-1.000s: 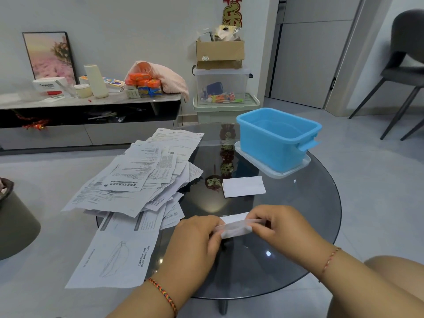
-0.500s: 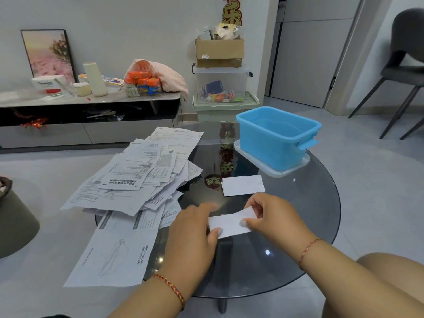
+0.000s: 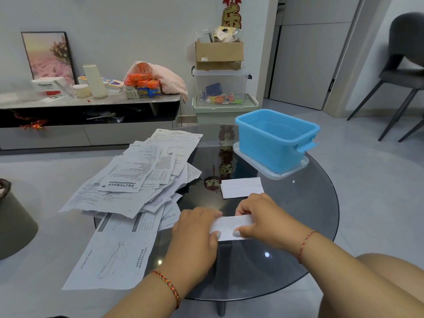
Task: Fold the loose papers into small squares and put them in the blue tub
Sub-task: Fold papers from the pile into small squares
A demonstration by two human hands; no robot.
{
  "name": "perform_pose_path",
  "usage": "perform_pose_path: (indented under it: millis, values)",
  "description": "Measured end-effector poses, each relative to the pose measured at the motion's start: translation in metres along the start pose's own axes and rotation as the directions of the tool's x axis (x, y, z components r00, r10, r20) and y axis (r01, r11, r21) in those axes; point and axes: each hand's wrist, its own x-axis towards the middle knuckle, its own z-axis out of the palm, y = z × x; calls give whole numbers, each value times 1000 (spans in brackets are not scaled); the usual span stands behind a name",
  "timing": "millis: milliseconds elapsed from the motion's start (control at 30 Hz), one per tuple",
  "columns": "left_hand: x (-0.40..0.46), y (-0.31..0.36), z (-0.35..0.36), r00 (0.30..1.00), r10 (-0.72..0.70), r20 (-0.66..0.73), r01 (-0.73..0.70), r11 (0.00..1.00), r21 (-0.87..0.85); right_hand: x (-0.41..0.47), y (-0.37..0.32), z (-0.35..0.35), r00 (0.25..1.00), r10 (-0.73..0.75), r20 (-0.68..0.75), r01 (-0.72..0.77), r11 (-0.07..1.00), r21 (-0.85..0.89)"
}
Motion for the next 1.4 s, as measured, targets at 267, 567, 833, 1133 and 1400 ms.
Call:
perform_pose_path:
  millis: [267, 567, 833, 1133, 1400]
  values:
    - [-2, 4, -9, 994, -96, -43, 85, 974, -211, -7, -5, 3, 992, -5, -123, 30, 979, 203]
    - [7, 16, -16, 945, -325, -25, 246, 761, -600, -7, 5, -14, 982, 132, -132, -65, 905, 421]
    - [52, 23, -12, 878, -478, 13, 315, 559, -767, 5, 22, -24, 851, 430, -302, -108, 705, 701]
    - [96, 33, -4, 902, -431, 11, 301, 612, -731, 25, 38, -19, 762, 512, -397, -102, 700, 707]
    - [92, 27, 12, 909, -369, -192, 304, 905, -297, 29, 41, -2, 797, 444, -409, -219, 844, 489]
